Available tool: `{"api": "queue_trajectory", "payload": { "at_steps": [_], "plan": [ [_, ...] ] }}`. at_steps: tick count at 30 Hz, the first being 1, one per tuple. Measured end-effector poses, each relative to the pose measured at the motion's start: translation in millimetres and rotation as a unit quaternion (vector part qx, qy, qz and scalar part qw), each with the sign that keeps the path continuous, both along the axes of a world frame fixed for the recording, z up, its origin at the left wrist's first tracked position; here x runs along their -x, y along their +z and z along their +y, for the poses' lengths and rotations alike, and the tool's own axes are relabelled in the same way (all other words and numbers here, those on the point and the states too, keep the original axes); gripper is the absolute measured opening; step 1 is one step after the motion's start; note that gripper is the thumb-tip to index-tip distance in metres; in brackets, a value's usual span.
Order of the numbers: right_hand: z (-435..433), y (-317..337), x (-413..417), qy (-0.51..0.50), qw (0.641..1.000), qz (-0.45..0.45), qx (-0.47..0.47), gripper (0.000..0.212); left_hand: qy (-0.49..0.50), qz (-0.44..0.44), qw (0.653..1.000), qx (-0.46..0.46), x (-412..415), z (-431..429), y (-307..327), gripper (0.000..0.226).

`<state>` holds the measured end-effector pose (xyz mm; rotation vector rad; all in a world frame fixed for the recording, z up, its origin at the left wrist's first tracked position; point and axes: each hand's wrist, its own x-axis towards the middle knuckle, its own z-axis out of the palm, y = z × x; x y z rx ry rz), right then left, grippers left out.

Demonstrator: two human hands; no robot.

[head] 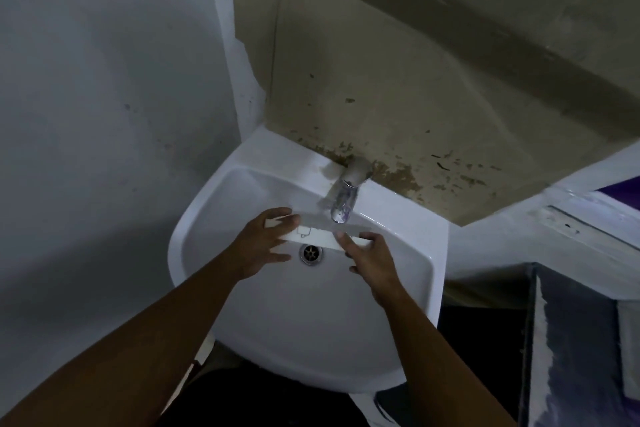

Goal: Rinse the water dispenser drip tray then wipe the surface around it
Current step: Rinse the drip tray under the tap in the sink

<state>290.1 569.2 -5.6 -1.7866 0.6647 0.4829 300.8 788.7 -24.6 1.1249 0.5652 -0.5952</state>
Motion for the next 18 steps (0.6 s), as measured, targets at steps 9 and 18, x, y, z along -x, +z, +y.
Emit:
{"api": "queue_trajectory", "payload": {
  "at_steps": [9,18],
  "plan": [
    [28.2,-11.5,-24.8,-0.01,0.993,0.028,-0.116,0.053,0.025,0.046,0.998,0.024,22.0,31.2,6.1,0.052],
    [31.1,-19.5,-40.7,0.063,0.997,-0.029,-0.044,0.026,0.009,-0.062,0.997,-0.045,35.5,32.7,8.0,0.047]
  ]
}}
